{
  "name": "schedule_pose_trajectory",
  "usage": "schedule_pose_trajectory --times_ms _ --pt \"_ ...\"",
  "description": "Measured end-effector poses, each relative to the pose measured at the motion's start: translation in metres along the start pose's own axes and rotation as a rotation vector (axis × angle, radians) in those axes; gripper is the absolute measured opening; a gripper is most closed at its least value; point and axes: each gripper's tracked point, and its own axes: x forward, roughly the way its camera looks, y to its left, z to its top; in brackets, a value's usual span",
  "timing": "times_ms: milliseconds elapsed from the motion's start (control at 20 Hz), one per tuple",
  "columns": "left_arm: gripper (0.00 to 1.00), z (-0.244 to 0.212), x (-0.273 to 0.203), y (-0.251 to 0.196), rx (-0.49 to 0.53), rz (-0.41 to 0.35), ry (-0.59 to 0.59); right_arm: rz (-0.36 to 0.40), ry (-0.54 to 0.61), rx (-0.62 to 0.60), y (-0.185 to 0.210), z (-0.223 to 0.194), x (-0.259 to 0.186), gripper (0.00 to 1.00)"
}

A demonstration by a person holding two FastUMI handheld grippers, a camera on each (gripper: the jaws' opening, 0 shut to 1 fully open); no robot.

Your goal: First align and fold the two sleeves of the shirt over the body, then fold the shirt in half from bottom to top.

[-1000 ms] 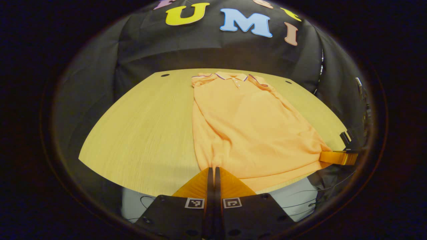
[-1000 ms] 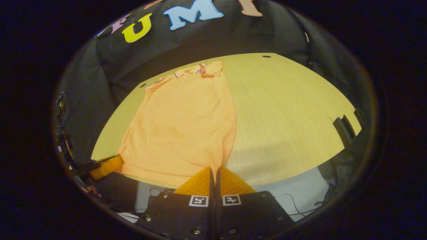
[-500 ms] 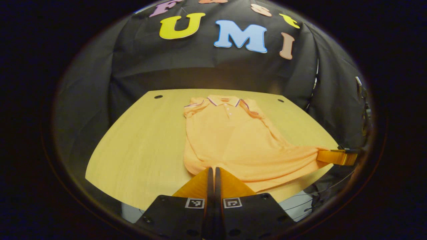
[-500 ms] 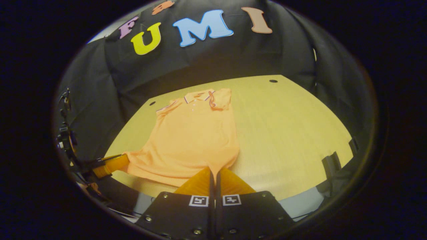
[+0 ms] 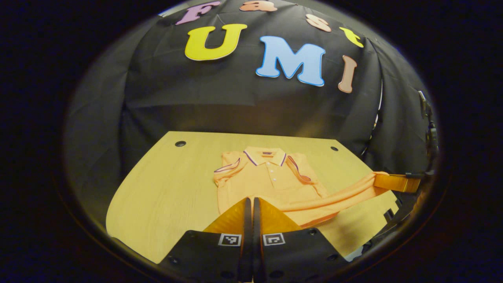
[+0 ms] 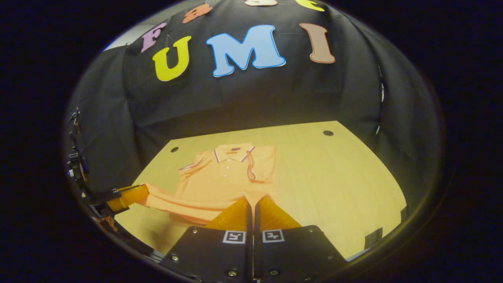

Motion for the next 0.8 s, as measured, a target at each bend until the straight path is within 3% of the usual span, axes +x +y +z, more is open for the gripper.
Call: schedule_pose_trajectory --times_ms 500,800 --pt "0.07 0.075 0.107 0.024 0.022 -0.082 -0.018 -0.094 -0.052 0.025 0.010 0.075 0.083 0.01" --pt "0.06 0.115 0.165 0.036 0.004 -0.060 -0.072 -0.101 -0.068 -0.003 0.009 0.109 0.128 0.01"
